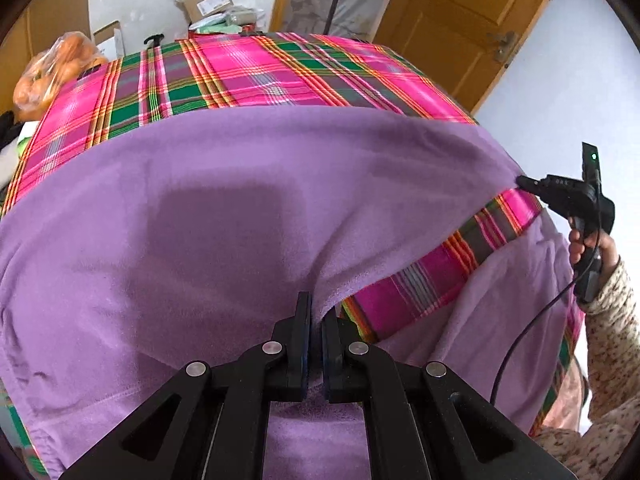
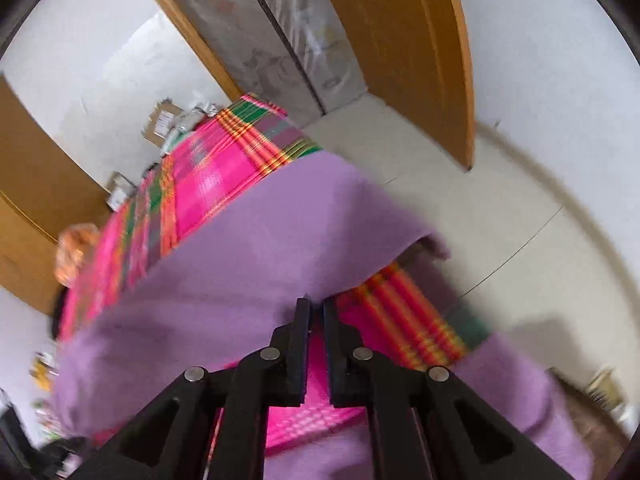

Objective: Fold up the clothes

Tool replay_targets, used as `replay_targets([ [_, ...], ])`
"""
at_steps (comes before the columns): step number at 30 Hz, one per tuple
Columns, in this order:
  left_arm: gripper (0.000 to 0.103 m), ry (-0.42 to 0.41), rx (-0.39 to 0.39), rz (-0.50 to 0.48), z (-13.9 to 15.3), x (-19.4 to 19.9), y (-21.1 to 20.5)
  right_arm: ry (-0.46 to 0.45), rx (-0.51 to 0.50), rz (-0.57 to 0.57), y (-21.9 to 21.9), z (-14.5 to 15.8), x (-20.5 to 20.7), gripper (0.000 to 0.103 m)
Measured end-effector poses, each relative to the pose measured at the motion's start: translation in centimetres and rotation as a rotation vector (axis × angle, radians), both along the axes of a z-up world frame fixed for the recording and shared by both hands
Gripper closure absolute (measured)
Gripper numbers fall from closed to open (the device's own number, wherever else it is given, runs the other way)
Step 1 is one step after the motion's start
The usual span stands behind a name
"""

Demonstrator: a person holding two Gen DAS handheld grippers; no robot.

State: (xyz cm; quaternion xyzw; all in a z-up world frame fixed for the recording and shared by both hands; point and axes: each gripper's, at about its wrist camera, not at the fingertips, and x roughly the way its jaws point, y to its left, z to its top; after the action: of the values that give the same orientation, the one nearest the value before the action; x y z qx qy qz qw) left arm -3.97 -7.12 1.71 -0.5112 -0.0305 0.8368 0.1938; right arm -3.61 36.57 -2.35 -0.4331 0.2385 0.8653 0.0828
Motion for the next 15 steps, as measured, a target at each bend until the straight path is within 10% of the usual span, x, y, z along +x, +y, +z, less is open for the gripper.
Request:
replay_targets([
  [15,0.092,0.169,0.059,0.012,3.1,0.8,-2.8,0.164,0.142,-0.078,2.9,7.6,3.2,0.095],
])
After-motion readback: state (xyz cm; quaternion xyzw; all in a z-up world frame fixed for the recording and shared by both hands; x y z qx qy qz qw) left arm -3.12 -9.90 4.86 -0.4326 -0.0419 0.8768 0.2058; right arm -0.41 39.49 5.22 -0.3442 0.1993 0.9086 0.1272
